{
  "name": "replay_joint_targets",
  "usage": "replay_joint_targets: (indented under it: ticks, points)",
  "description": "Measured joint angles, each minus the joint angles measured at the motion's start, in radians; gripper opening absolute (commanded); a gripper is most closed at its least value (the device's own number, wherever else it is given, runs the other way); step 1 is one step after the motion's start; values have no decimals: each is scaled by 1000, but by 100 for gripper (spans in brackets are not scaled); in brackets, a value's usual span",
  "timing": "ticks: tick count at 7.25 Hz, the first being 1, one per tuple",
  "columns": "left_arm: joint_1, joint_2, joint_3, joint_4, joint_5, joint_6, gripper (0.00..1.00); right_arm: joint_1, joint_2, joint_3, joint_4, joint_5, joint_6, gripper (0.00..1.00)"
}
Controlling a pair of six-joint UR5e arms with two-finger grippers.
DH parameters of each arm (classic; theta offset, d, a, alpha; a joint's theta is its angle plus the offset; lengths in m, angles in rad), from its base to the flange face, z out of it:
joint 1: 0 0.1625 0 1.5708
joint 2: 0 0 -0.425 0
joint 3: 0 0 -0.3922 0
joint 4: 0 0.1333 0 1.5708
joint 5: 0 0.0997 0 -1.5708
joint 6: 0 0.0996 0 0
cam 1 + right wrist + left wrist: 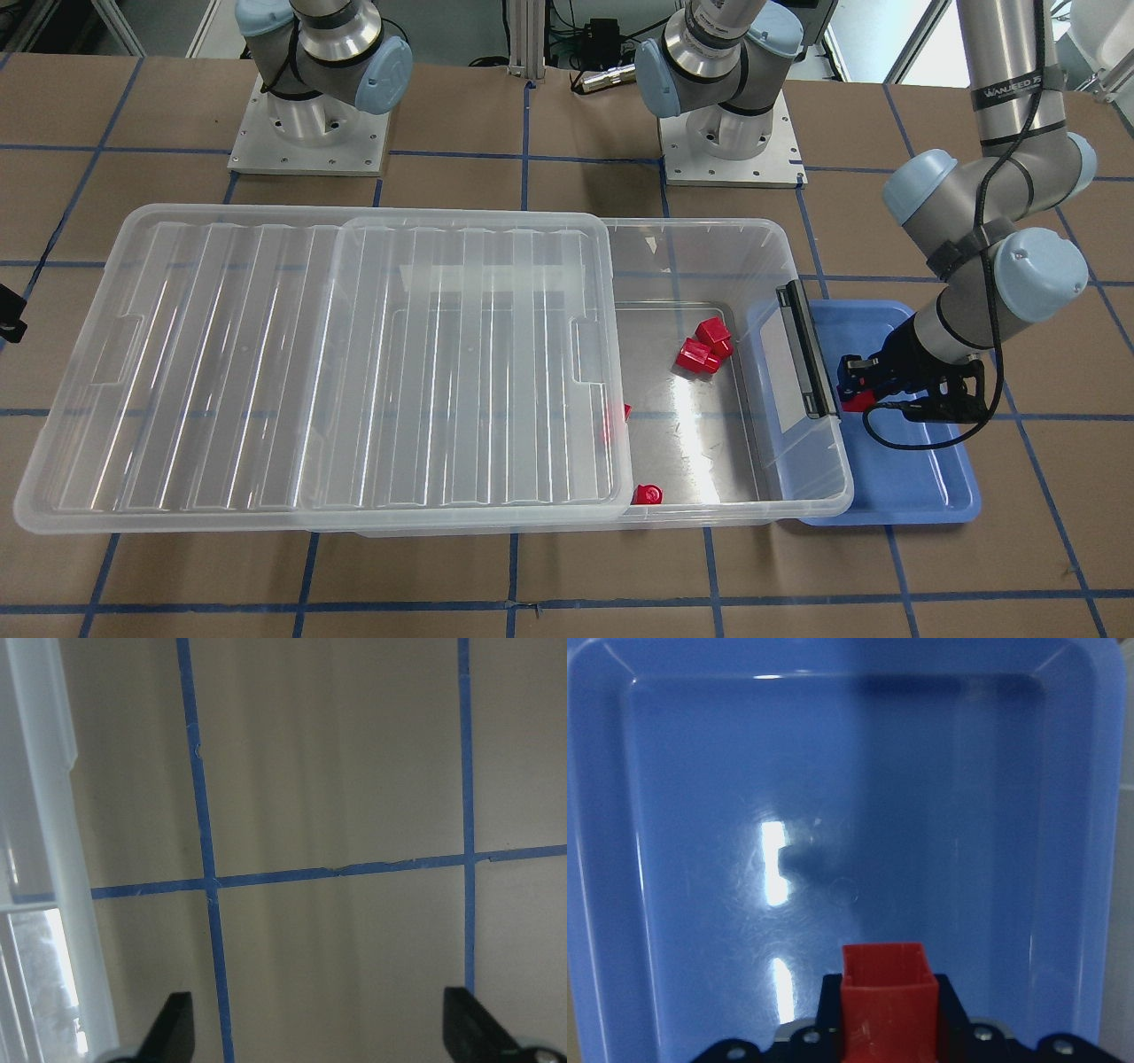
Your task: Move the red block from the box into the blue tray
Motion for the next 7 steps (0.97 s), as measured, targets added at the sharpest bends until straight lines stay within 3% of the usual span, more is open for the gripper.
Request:
replay_joint_targets:
  ticks: [2,3,5,7]
  points:
    - [-2,18,24,-27,15,-5,100,2,29,0,-3,3,3,100]
    - [-8,45,62,-102,18,-8,100,7,42,-1,-4,4,6,100]
    - [-28,116,206,-362,21,-28,100,32,62,-2,-14,5,11,100]
    - [-134,168,353,-567,24,-127,100,53,69,-2,-21,6,15,100]
